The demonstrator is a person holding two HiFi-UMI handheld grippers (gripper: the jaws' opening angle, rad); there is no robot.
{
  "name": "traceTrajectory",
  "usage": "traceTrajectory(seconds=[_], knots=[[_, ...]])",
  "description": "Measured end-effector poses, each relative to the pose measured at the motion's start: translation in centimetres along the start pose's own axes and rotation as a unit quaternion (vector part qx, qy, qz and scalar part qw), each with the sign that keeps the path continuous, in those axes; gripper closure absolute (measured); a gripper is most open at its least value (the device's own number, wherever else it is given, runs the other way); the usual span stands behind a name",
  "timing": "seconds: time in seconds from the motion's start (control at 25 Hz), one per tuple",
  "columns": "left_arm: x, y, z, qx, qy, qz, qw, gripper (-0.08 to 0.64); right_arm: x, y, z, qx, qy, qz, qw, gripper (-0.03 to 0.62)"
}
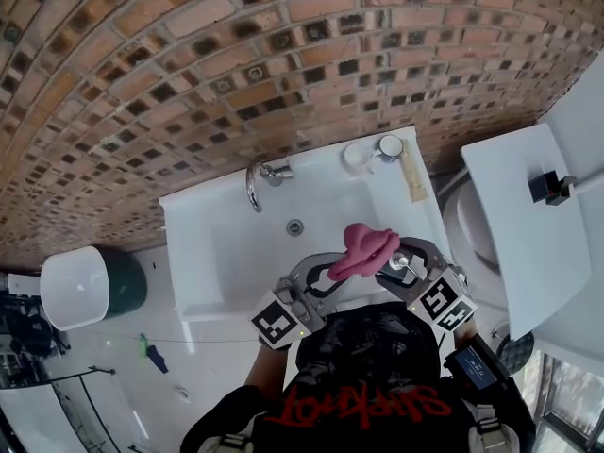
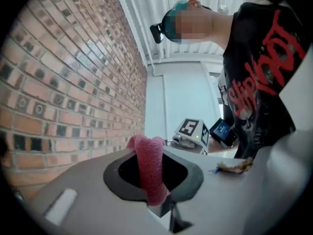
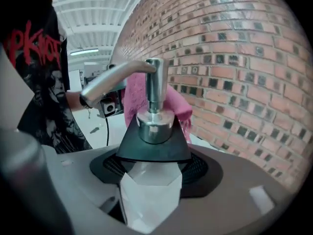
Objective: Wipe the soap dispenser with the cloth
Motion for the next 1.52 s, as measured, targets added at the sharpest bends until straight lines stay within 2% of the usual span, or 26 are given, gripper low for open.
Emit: traceTrajectory(seconds=[0.08, 0.16, 0.24, 0.36, 0.44, 0.48, 0.56, 0.64, 0.72, 0.8, 0.96, 1.16, 1.28, 1.4, 1.52], knots=[[-0.3, -1.2, 1.0, 0.007, -0.011, -0.015, 0.9998, 0.514, -0.3, 0.8, -0.6, -0.013, -0.013, -0.015, 1.000, 0.293], [0.5, -2.7, 1.1, -0.015, 0.003, -0.058, 0.9982, 0.514, -0.5, 2.2, -1.4, -0.040, -0.015, -0.020, 0.999, 0.293], [1.4, -4.9, 1.1, -0.013, 0.017, -0.073, 0.9971, 0.514, -0.7, 3.3, -2.3, -0.079, -0.014, -0.027, 0.996, 0.293], [2.6, -9.4, 0.9, 0.031, 0.051, -0.083, 0.9948, 0.514, -0.6, 4.3, -3.3, -0.117, -0.015, -0.043, 0.992, 0.293], [3.0, -11.0, 0.8, 0.057, 0.070, -0.074, 0.9931, 0.514, -0.7, 4.1, -3.2, -0.106, -0.015, -0.039, 0.993, 0.291], [2.7, -10.4, 0.7, 0.049, 0.066, -0.071, 0.9941, 0.514, -0.7, 3.5, -2.9, -0.086, -0.019, -0.041, 0.995, 0.291], [1.6, -7.2, 0.8, -0.003, 0.037, -0.075, 0.9965, 0.514, -0.8, 1.9, -1.9, -0.043, -0.028, -0.055, 0.997, 0.291], [0.4, -3.6, 1.1, -0.045, 0.006, -0.075, 0.9962, 0.514, -0.6, 0.7, -1.0, -0.023, -0.026, -0.056, 0.998, 0.291], [-0.3, -1.7, 1.6, -0.051, -0.007, -0.063, 0.9967, 0.514, -0.4, 0.4, -0.6, -0.023, -0.019, -0.050, 0.998, 0.291], [0.1, -2.3, 2.0, -0.036, 0.002, -0.063, 0.9974, 0.514, -0.4, 0.7, -0.6, -0.029, -0.015, -0.049, 0.998, 0.291], [1.6, -7.3, 1.8, 0.011, 0.045, -0.067, 0.9967, 0.514, -0.1, 2.5, -1.6, -0.055, -0.001, -0.038, 0.998, 0.291], [3.2, -13.6, 0.4, 0.047, 0.091, -0.118, 0.9877, 0.514, 0.0, 3.6, -2.0, -0.102, 0.009, -0.025, 0.994, 0.291], [3.2, -13.1, -0.6, 0.022, 0.102, -0.149, 0.9832, 0.514, -0.3, 3.3, -2.1, -0.107, 0.004, -0.013, 0.994, 0.291], [3.5, -11.0, -1.7, 0.005, 0.122, -0.135, 0.9834, 0.514, -1.4, 1.5, -1.2, -0.078, -0.021, 0.001, 0.997, 0.291], [3.7, -8.3, -2.3, -0.005, 0.133, -0.108, 0.9851, 0.514, -3.3, -1.1, 0.1, -0.063, -0.050, 0.047, 0.996, 0.291]])
Point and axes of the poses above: the fingertips, and each gripper's own axes: z forward along the fingers, x to its left, y out of its top, the point moved 3 cm from there along -z, backward along the fingers, and after that the axes turned 6 degrees about -y, right-handed, at the moved point
